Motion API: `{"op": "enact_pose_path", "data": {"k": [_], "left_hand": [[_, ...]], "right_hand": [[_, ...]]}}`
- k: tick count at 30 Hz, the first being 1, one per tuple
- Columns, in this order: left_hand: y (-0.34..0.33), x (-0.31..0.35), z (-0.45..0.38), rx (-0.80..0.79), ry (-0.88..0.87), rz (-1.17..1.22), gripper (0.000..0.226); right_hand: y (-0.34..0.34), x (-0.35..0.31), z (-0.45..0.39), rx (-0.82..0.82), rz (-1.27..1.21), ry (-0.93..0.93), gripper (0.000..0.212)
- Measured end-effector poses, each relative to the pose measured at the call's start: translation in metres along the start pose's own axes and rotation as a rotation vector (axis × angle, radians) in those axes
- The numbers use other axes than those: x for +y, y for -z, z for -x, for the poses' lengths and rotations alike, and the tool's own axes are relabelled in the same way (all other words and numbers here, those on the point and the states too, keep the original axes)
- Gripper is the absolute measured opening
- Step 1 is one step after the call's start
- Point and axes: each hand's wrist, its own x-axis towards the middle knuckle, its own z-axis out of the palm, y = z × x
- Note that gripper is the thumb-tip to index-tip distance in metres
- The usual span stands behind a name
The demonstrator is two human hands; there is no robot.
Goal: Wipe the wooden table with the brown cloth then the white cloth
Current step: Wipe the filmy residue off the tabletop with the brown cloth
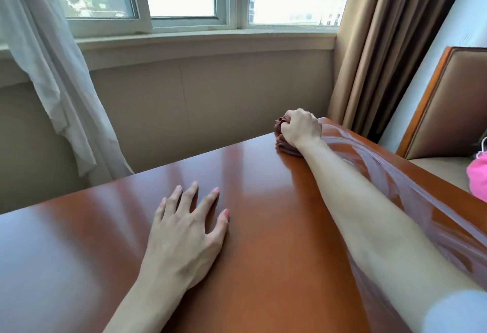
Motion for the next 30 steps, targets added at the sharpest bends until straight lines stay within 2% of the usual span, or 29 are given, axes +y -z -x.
{"op": "enact_pose_path", "data": {"k": [5, 14, 19, 23, 30], "left_hand": [[0.004, 0.001, 0.0, -0.046, 0.008, -0.001, 0.07], [0.022, 0.023, 0.008, -0.082, 0.044, -0.138, 0.05], [0.03, 0.028, 0.029, -0.099, -0.037, -0.072, 0.053], [0.027, 0.012, 0.037, -0.12, -0.076, -0.069, 0.06], [0.019, 0.008, 0.025, -0.146, -0.096, 0.034, 0.07]], "right_hand": [[0.016, -0.001, 0.052, 0.017, -0.044, 0.018, 0.021], [0.106, -0.02, 0.288, -0.056, -0.145, 0.209, 0.014], [0.134, -0.017, 0.37, 0.021, -0.148, 0.312, 0.032], [0.134, -0.014, 0.366, -0.033, -0.21, 0.278, 0.034], [0.086, -0.006, 0.228, -0.011, -0.147, 0.057, 0.016]]}}
